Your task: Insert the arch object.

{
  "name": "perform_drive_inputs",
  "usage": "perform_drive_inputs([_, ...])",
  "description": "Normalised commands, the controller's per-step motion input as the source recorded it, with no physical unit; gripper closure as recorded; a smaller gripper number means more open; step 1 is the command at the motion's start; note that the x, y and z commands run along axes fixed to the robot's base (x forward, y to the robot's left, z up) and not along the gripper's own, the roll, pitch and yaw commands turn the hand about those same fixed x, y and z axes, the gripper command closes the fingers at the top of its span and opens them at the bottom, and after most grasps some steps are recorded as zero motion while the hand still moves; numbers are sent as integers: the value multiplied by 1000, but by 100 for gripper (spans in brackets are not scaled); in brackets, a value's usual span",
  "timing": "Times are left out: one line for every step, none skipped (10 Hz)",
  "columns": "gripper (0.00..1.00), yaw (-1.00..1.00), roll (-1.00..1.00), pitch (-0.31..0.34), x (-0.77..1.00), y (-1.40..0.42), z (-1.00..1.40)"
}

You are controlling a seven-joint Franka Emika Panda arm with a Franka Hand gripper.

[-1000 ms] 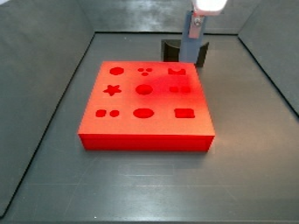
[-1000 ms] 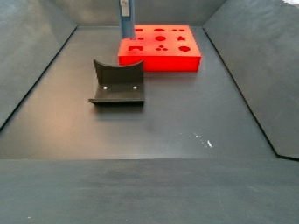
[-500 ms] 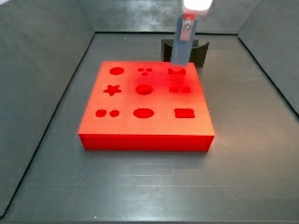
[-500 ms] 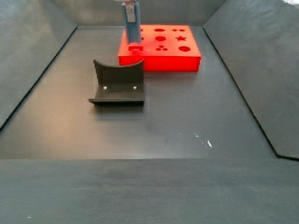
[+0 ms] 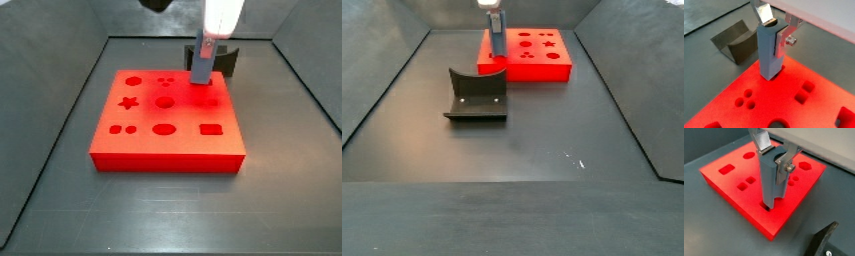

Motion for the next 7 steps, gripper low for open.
perform_drive_inputs([100,391,80,-46,0,-100,-191])
perform_drive_inputs([100,417,4,-34,89,-157,-117])
perform_drive_inputs([100,409,0,-43,111,-169,-103])
perform_drive_inputs([100,223,0,-46,160,-29,-151])
perform_drive_inputs([100,11,0,-46,160,0,-243])
perform_drive_inputs([100,0,0,-23,109,49,-251])
perform_drive_inputs([100,-120,0,-13,69,54,-277])
